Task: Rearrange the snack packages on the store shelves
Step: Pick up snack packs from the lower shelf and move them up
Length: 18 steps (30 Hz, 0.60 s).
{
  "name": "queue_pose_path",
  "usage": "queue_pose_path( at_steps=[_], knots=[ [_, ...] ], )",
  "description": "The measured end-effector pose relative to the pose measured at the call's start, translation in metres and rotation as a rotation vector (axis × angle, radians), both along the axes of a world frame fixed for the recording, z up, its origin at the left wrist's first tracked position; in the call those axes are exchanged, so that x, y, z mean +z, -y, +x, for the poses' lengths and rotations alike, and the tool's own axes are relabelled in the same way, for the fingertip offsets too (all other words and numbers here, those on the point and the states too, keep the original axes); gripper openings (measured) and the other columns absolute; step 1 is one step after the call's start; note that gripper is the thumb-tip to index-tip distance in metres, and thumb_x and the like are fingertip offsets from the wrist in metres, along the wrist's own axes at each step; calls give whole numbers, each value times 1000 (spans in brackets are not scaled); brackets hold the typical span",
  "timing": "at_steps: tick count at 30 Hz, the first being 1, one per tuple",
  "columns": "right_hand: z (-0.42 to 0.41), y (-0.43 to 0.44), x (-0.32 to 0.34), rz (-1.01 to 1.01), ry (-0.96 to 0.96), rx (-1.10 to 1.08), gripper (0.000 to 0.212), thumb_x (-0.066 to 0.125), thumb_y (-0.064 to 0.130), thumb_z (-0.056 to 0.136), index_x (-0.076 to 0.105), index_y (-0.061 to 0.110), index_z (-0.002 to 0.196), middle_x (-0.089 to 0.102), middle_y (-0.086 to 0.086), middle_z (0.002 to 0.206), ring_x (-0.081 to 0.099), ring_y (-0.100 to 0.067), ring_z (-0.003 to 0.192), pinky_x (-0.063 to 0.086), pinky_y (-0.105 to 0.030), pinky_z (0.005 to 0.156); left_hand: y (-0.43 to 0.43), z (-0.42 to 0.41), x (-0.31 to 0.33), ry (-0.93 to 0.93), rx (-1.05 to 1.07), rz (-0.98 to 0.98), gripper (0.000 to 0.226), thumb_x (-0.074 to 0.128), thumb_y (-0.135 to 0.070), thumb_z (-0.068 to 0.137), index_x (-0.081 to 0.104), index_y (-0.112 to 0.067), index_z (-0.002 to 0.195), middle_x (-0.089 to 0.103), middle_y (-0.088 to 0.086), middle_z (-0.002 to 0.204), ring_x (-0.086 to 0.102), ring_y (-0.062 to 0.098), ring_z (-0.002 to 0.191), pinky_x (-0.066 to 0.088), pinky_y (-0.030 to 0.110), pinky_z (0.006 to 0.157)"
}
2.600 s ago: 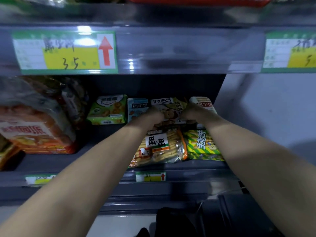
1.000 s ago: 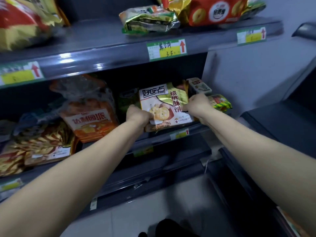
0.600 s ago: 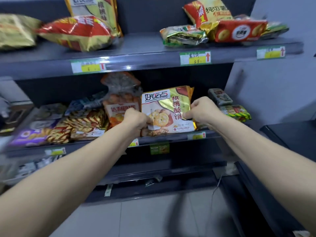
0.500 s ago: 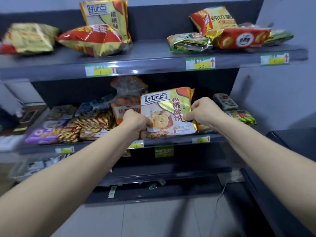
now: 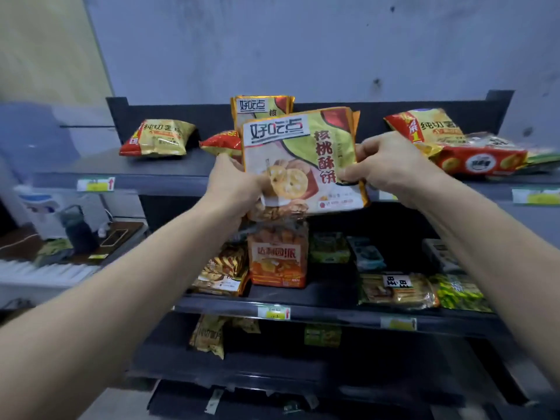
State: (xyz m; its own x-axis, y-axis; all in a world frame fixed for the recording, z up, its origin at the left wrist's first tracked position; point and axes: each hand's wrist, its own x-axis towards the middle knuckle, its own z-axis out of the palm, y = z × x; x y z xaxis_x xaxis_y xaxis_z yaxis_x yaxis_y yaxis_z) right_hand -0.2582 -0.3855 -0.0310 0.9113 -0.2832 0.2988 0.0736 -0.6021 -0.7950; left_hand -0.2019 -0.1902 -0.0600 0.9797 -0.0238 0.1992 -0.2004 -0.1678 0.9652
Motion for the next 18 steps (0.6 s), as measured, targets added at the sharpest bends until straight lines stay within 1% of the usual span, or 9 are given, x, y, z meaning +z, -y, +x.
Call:
queue_pose_path(
  at_steps=[2, 4, 5, 6, 9, 10, 12, 14, 18],
  knots=[
    [21, -3, 17, 11, 83, -26, 17, 80, 11, 72, 64, 8, 73, 61, 1, 65, 52, -7, 52, 38, -21, 48, -1, 20, 23, 63, -1, -19, 35, 66, -3, 79, 34, -16, 81, 50, 13, 85, 51, 24, 58, 44, 33, 49],
    [46, -8, 32, 33, 153, -40, 20, 80, 11, 72, 60, 12, 68, 60, 2, 66, 53, -10, 57, 38, -23, 51, -1, 43, 45, 129, 23, -22, 33, 65, 1, 78, 36, -12, 88, 49, 9, 84, 49, 21, 61, 43, 24, 43],
    [61, -10, 39, 46, 180, -44, 22, 79, 10, 72, 58, 14, 66, 60, 2, 67, 56, -12, 61, 41, -24, 53, -1, 57, 55, 153, 34, -24, 32, 64, 1, 78, 37, -12, 90, 48, 6, 82, 48, 18, 62, 41, 19, 39],
    [77, -12, 45, 52, 204, -46, 22, 79, 9, 73, 58, 15, 67, 62, 0, 71, 59, -15, 66, 46, -26, 57, -2, 71, 65, 172, 45, -31, 32, 64, 1, 78, 37, -13, 88, 47, 5, 81, 47, 18, 63, 40, 19, 39],
    [125, -21, 62, 30, 257, -75, 20, 76, 8, 75, 59, 16, 70, 68, -6, 87, 66, -22, 84, 56, -37, 74, -7, 120, 87, 200, 68, -71, 32, 60, -2, 77, 33, -19, 77, 48, 10, 84, 50, 27, 71, 44, 34, 53],
    [142, -25, 67, 29, 270, -83, 21, 74, 7, 77, 57, 18, 69, 67, -5, 88, 65, -22, 84, 55, -36, 73, -8, 136, 93, 216, 87, -69, 32, 60, -2, 78, 33, -20, 75, 47, 9, 83, 51, 27, 73, 46, 38, 56],
    [172, -32, 75, 22, 288, -96, 22, 69, 5, 82, 55, 20, 72, 62, -2, 85, 62, -19, 82, 53, -32, 69, -12, 167, 101, 249, 114, -62, 30, 59, -5, 81, 33, -19, 74, 46, 7, 80, 52, 25, 72, 49, 36, 55],
    [202, -37, 78, 28, 293, -91, 17, 64, 4, 85, 57, 18, 80, 62, -2, 86, 63, -20, 84, 54, -33, 71, -15, 197, 105, 281, 123, -59, 29, 62, -13, 84, 35, -19, 74, 49, 8, 81, 53, 25, 73, 51, 38, 55],
    [255, -45, 78, 74, 230, -51, 21, 56, 4, 87, 56, 21, 100, 64, -4, 95, 63, -23, 89, 55, -34, 71, -23, 252, 107, 284, 116, -28, 26, 67, -21, 83, 42, -14, 86, 54, 4, 82, 60, 26, 83, 57, 45, 71]
  ],
)
